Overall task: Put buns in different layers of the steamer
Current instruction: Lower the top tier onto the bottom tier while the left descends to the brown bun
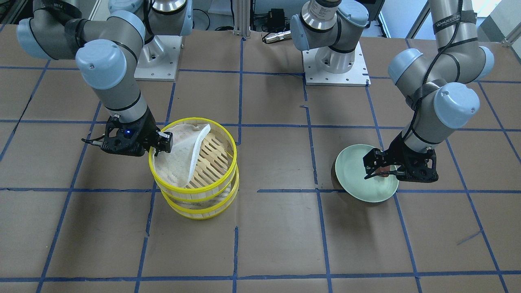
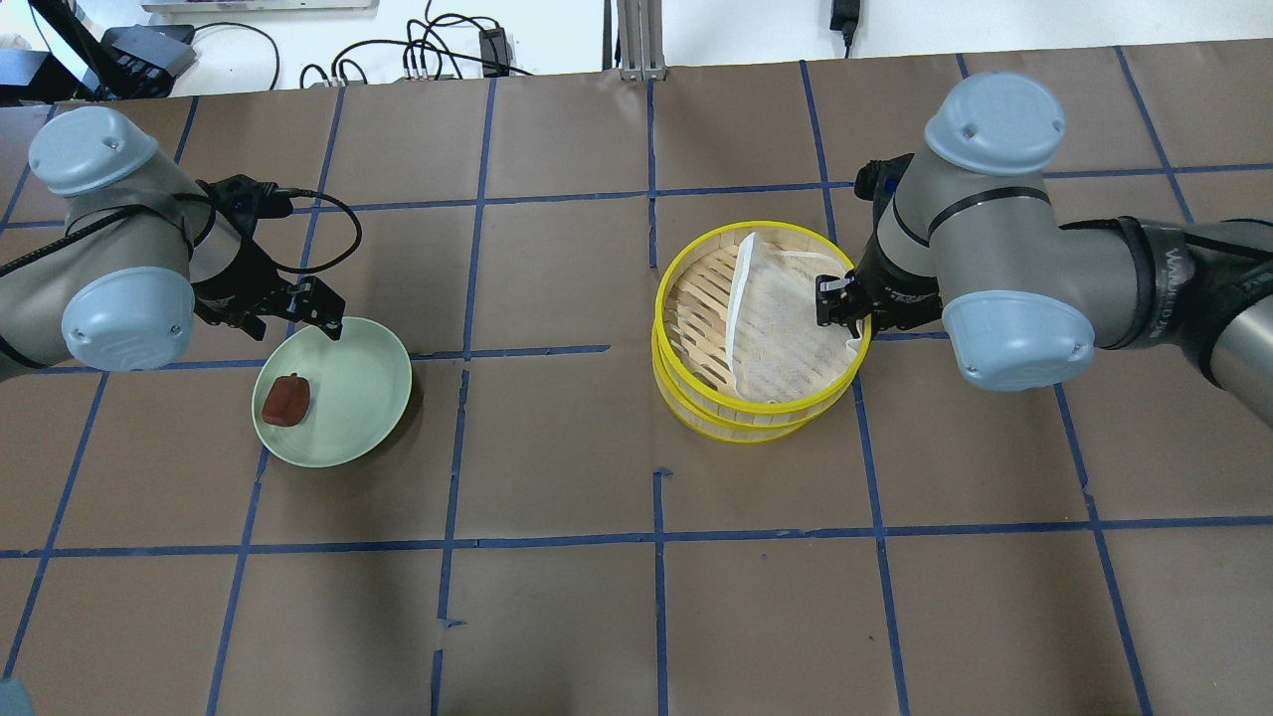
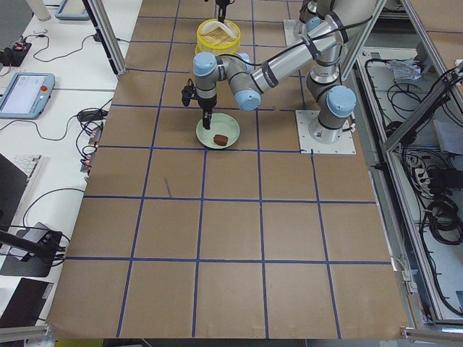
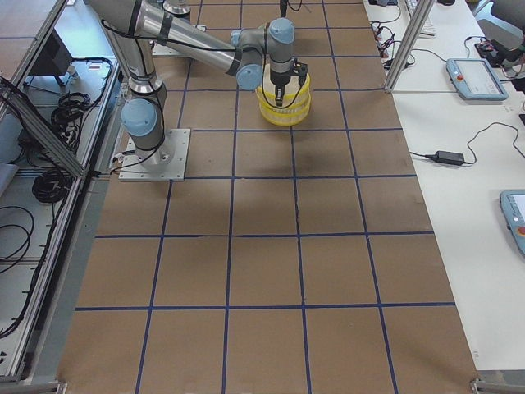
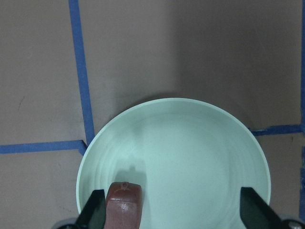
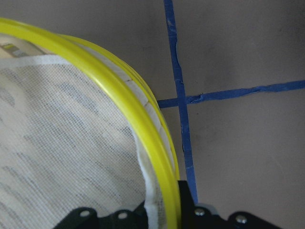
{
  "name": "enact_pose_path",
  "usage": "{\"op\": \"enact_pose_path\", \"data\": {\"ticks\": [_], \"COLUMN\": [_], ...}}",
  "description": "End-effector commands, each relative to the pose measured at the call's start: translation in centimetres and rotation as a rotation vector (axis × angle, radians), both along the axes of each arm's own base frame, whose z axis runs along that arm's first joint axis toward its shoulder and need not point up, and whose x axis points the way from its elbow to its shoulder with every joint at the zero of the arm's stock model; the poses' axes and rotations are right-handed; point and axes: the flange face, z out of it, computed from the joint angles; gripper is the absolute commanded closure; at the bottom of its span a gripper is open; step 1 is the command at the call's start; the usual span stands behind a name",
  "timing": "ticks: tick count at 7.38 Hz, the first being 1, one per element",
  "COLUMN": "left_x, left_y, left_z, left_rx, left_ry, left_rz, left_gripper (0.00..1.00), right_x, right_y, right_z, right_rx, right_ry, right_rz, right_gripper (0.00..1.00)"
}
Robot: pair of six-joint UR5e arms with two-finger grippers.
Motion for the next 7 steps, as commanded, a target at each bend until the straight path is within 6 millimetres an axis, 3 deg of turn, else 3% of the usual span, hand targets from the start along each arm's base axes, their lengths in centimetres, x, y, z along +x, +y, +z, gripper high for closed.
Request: {"op": "enact_pose_path", "data": {"ticks": [1, 3, 7], "left_x": [-0.1, -0.9, -0.9], "left_y": [0.0, -0.1, 0.0], "left_z": [-0.2, -0.2, -0.3], "left_rx": [0.004, 0.006, 0.010], "left_ry": [0.002, 0.000, -0.002], "left_rz": [0.001, -0.012, -0.012], "left_gripper": [0.01, 0.01, 0.01], "right_x": [0.2, 0.1, 0.3], "right_y": [-0.3, -0.8, -1.3], "right_z": [-0.5, -2.0, -3.2], "right_rx": [-0.008, -0.010, -0.021], "right_ry": [-0.019, 0.002, -0.006], "right_rz": [0.018, 0.010, 0.004], "right_gripper": [0.83, 0.83, 0.83]}}
